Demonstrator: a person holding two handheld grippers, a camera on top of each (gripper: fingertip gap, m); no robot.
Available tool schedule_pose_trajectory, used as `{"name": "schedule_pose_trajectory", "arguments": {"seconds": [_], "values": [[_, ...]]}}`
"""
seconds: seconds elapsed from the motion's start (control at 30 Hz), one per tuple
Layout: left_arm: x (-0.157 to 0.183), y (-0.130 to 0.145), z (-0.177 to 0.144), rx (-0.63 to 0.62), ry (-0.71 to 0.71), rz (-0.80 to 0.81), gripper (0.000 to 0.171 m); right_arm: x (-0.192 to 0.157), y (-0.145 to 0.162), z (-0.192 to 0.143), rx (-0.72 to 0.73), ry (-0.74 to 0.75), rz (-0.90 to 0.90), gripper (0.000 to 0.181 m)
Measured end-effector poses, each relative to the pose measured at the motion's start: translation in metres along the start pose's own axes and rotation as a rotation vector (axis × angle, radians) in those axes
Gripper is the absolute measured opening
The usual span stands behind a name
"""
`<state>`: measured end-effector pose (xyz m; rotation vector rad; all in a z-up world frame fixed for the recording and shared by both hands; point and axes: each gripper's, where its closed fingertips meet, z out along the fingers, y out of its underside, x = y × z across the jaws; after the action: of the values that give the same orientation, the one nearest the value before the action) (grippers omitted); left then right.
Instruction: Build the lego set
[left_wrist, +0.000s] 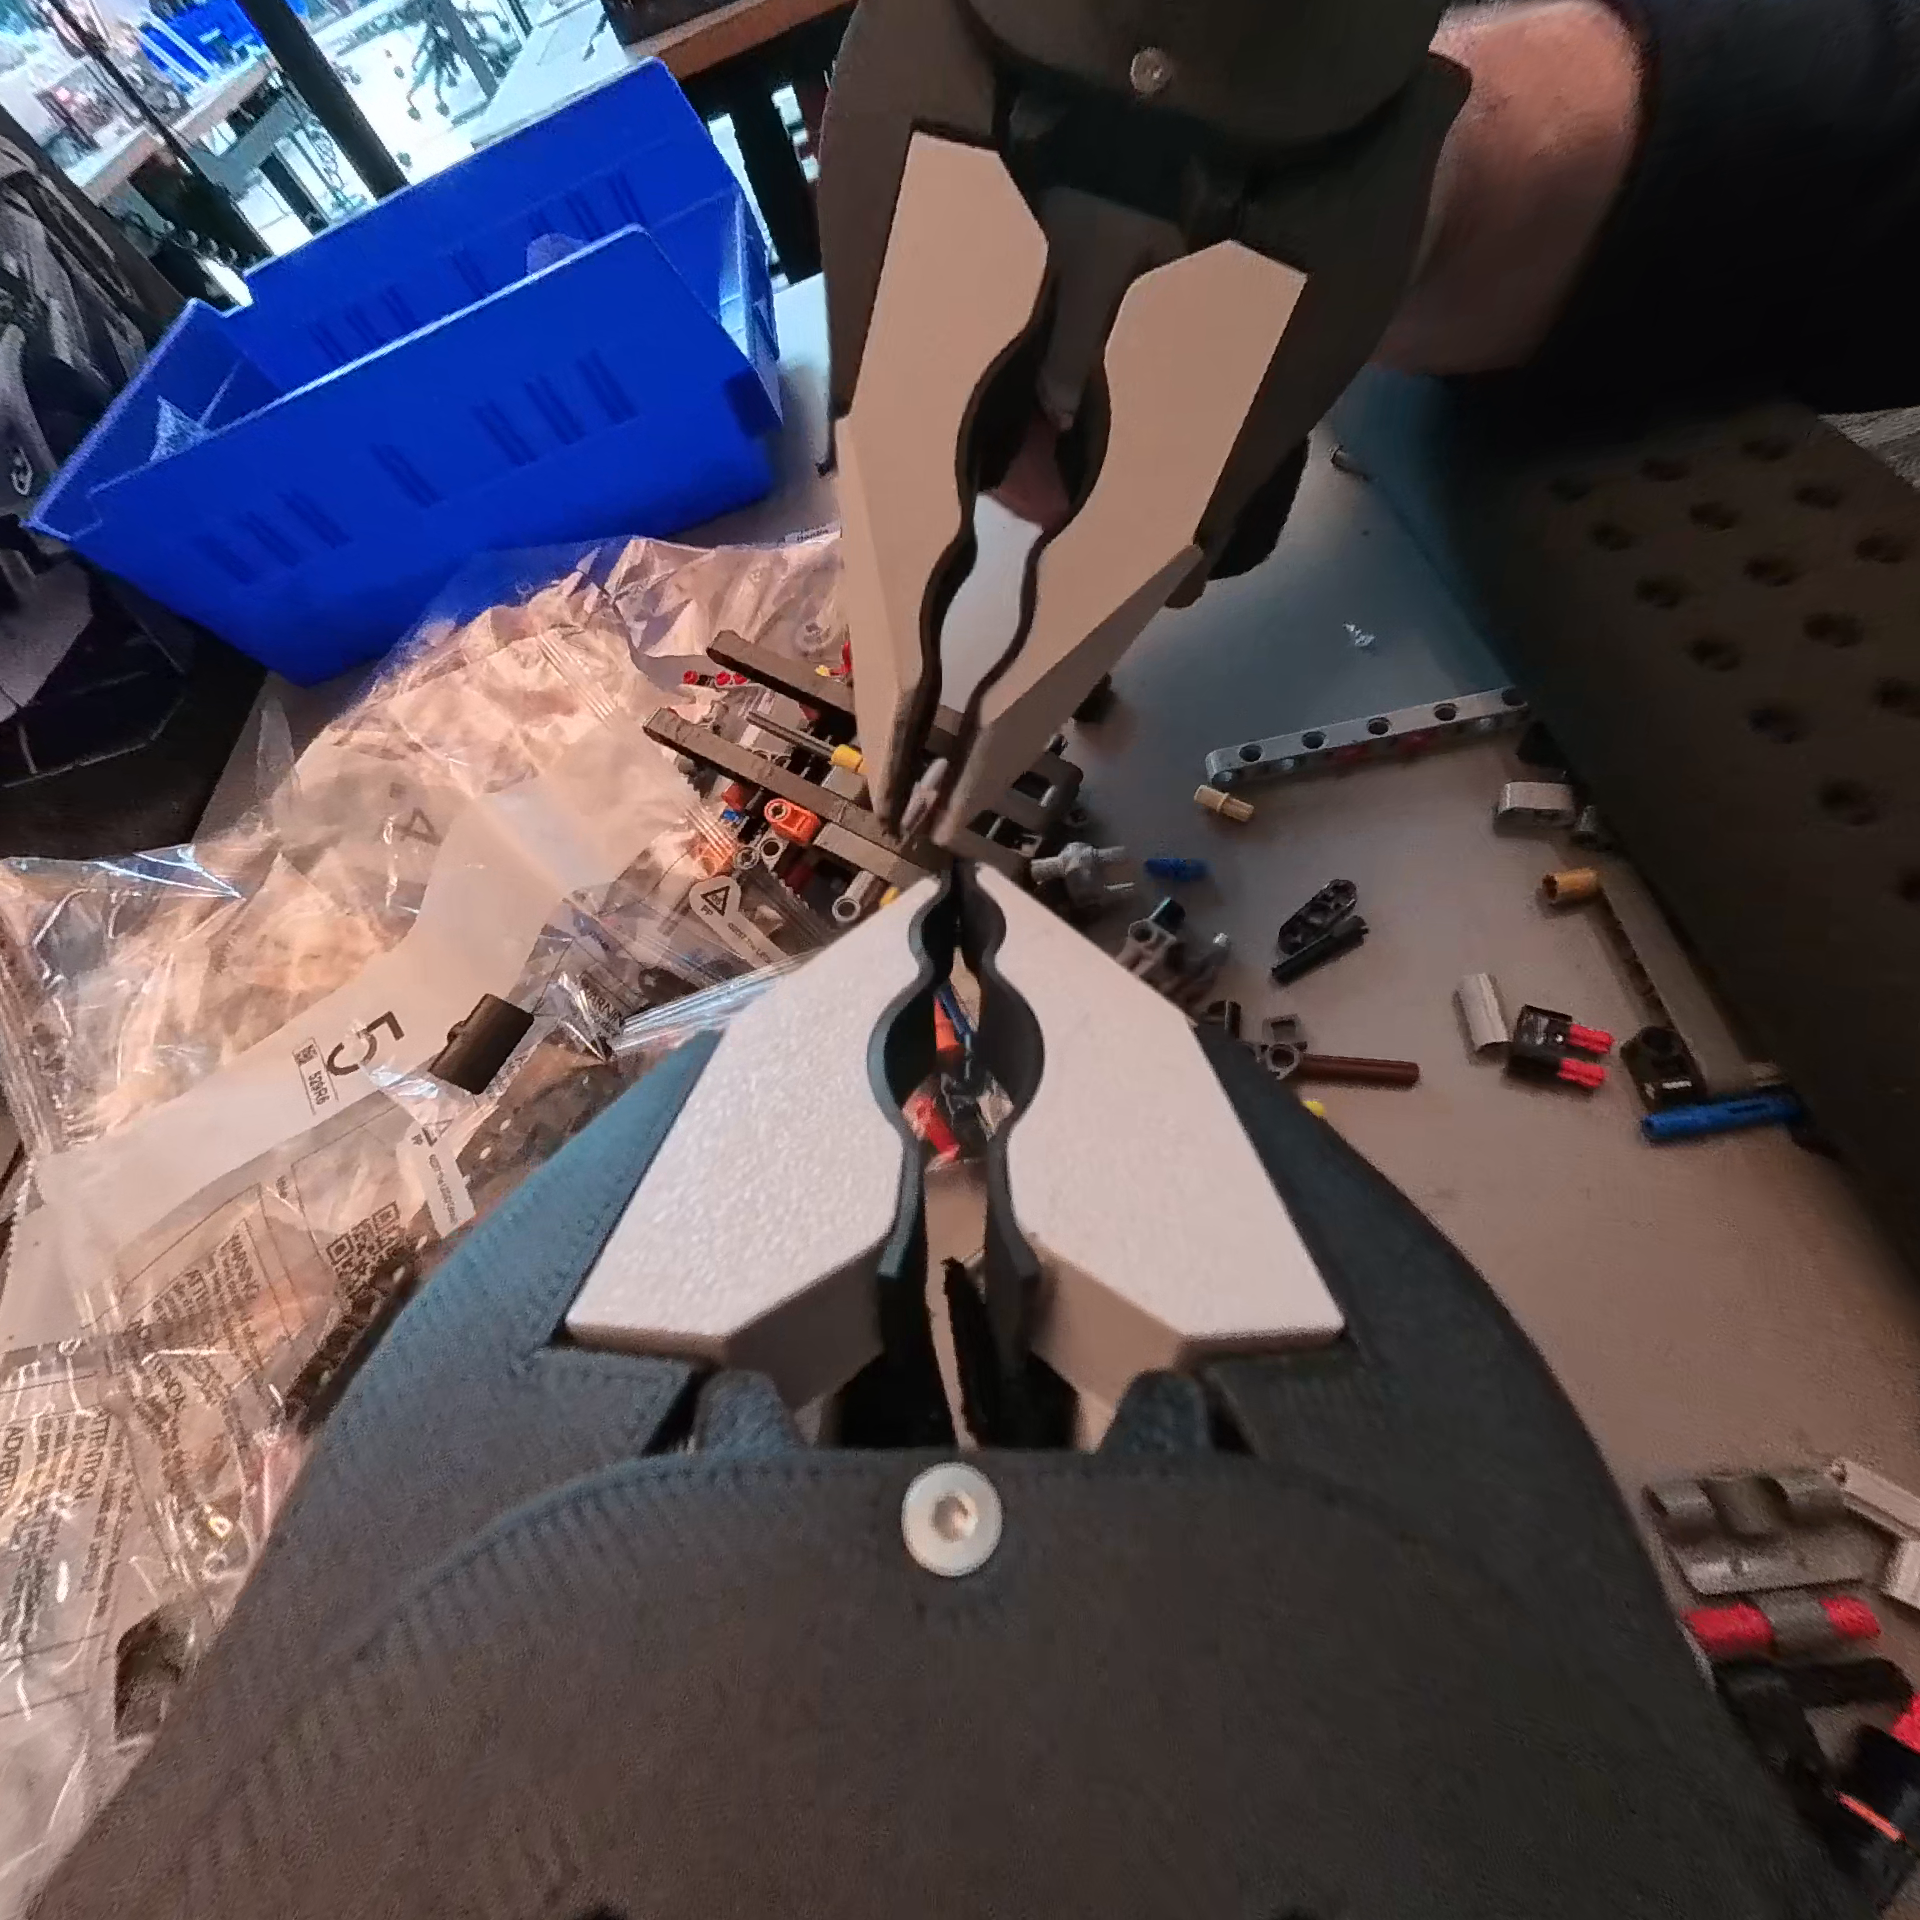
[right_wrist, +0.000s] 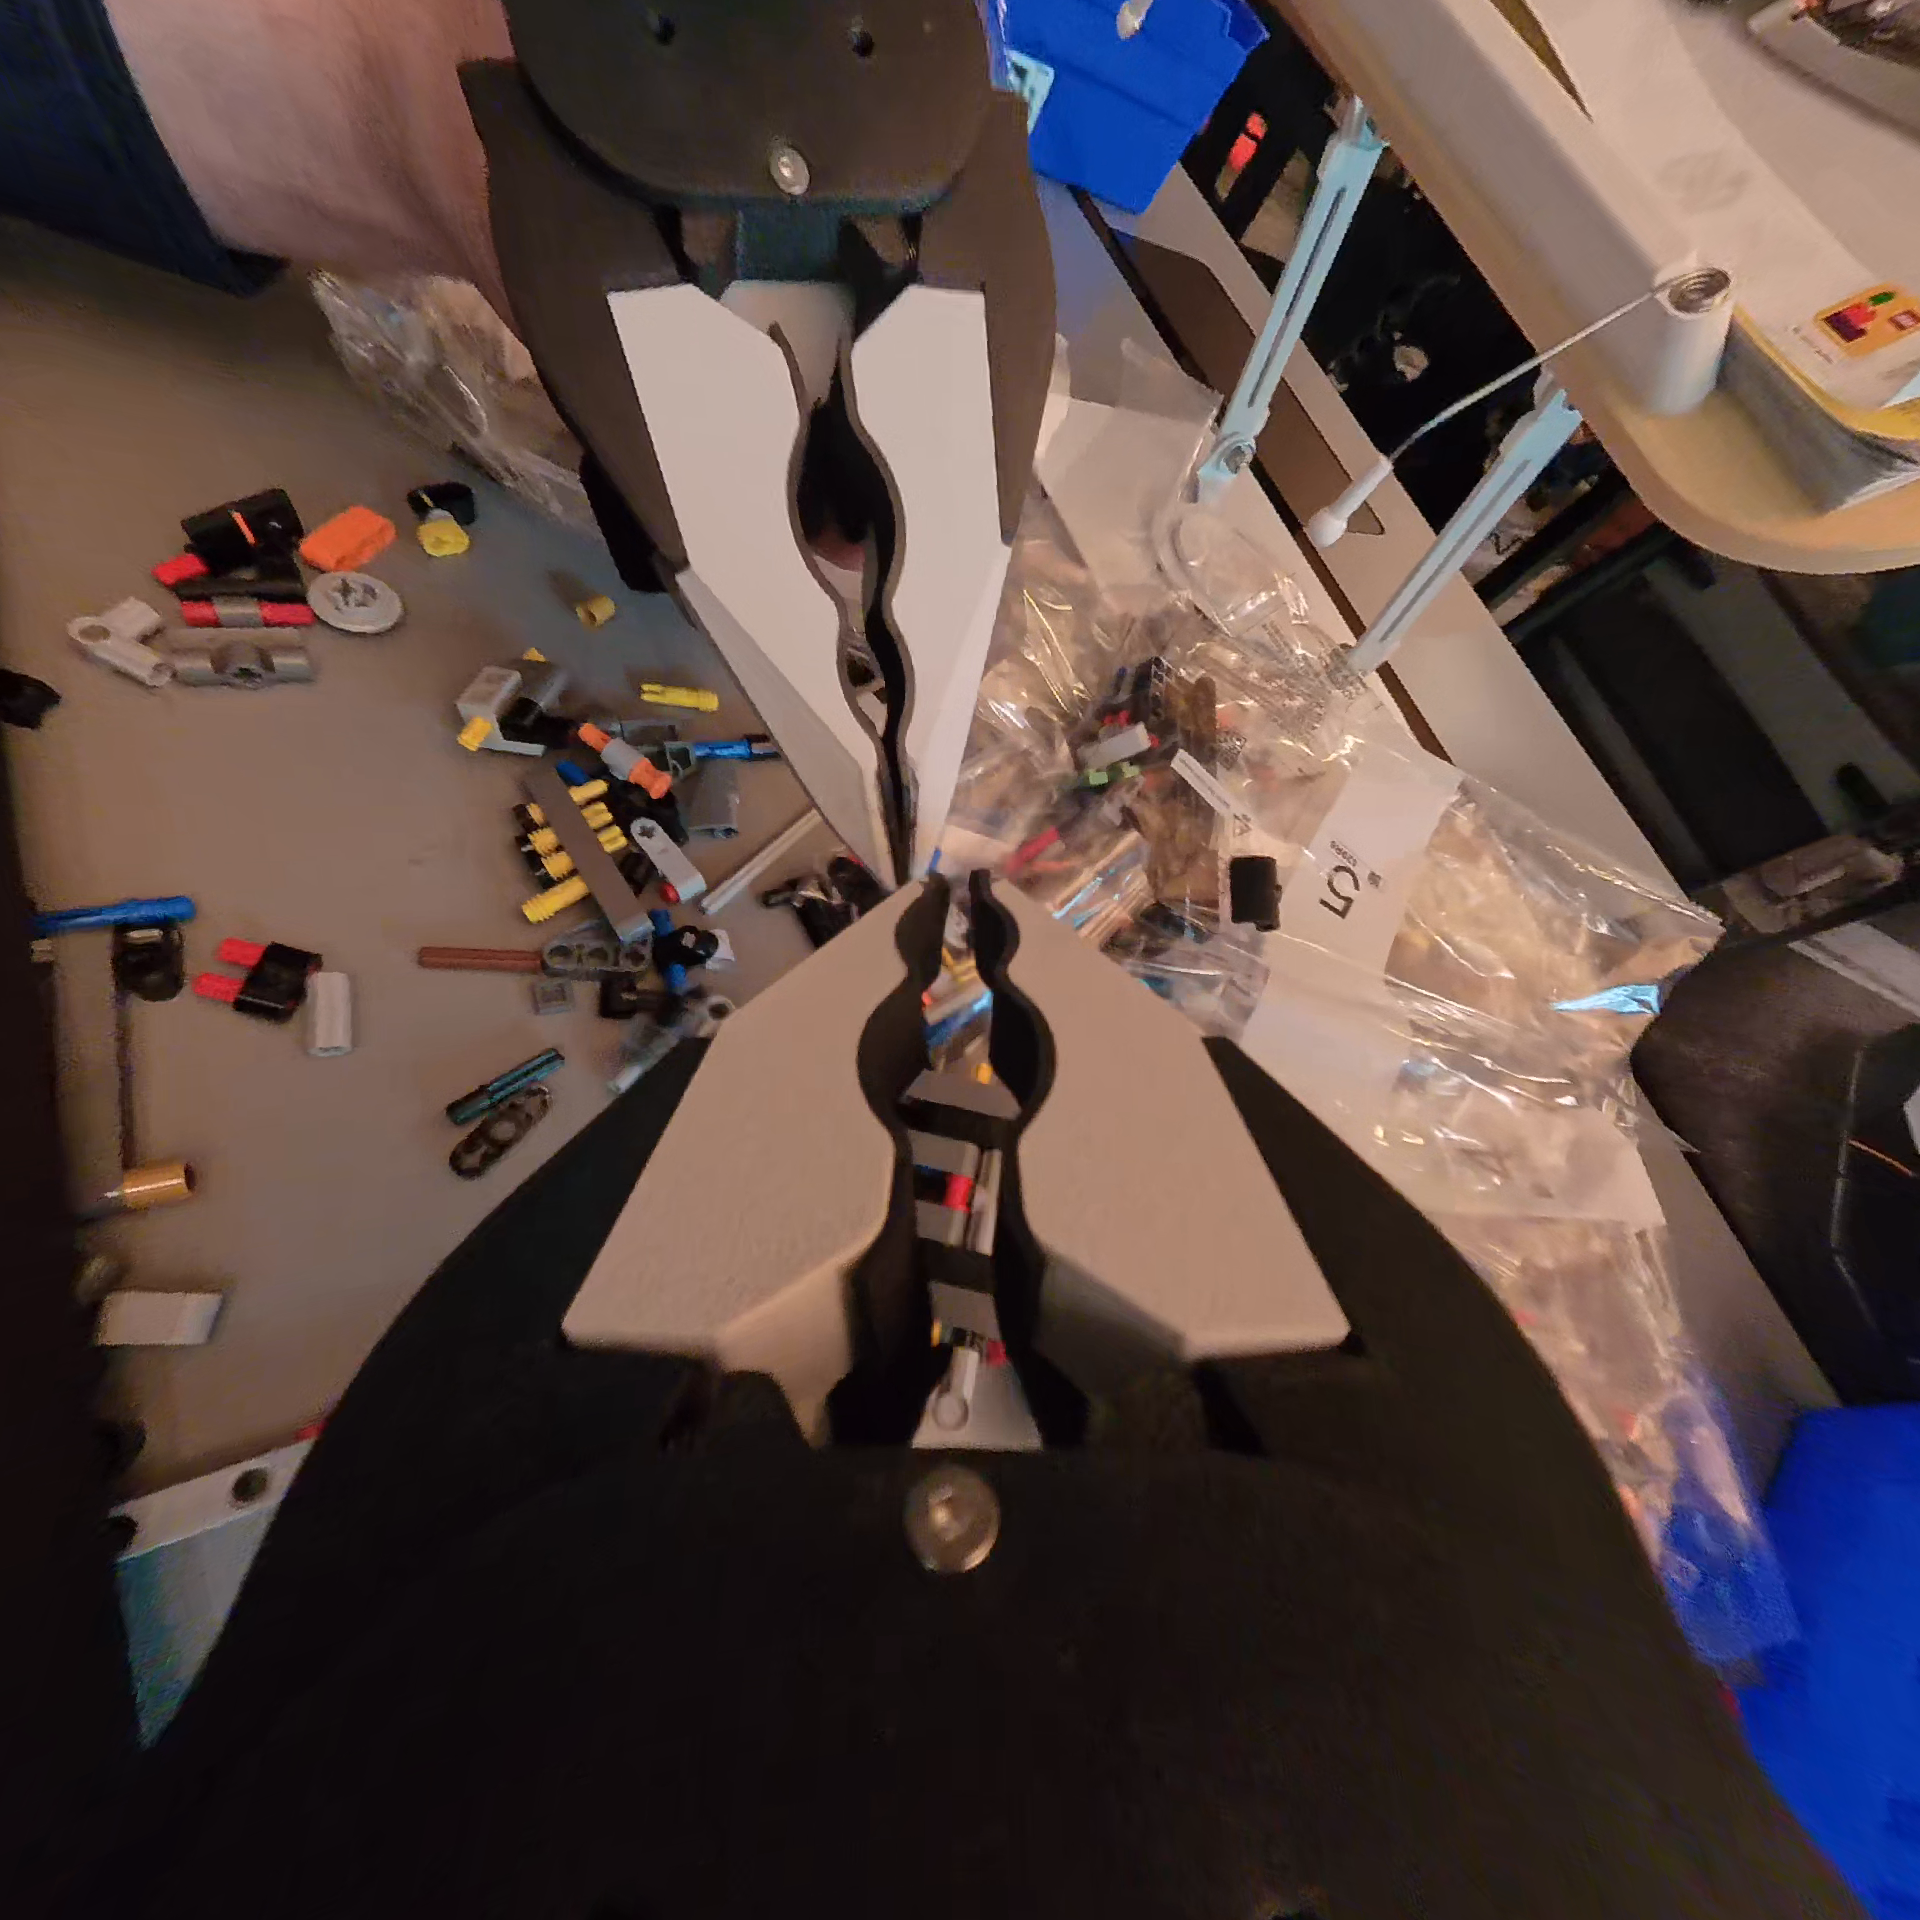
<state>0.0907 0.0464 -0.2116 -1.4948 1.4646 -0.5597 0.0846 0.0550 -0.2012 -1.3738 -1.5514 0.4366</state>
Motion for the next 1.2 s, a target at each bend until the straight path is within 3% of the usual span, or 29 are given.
{"name": "schedule_pose_trajectory", "arguments": {"seconds": [0.2, 0.4, 0.57, 0.77, 1.2], "values": [[-0.002, 0.010, -0.004, -0.057, 0.002, -0.013, 0.000, 0.005, 0.008, -0.004, -0.022, -0.002, 0.031, 0.000], [0.033, 0.036, 0.011, -0.236, 0.150, 0.007, 0.025, -0.002, 0.021, 0.003, -0.093, -0.034, 0.015, 0.000], [0.043, 0.042, 0.013, -0.291, 0.185, 0.021, 0.038, -0.003, 0.025, 0.005, -0.109, -0.041, 0.019, 0.000], [0.046, 0.056, 0.010, -0.366, 0.208, 0.003, 0.030, -0.006, 0.022, 0.006, -0.098, -0.051, 0.008, 0.000], [0.039, 0.060, 0.012, -0.378, 0.173, 0.008, 0.007, -0.011, 0.024, 0.008, -0.108, -0.069, -0.009, 0.000]]}}
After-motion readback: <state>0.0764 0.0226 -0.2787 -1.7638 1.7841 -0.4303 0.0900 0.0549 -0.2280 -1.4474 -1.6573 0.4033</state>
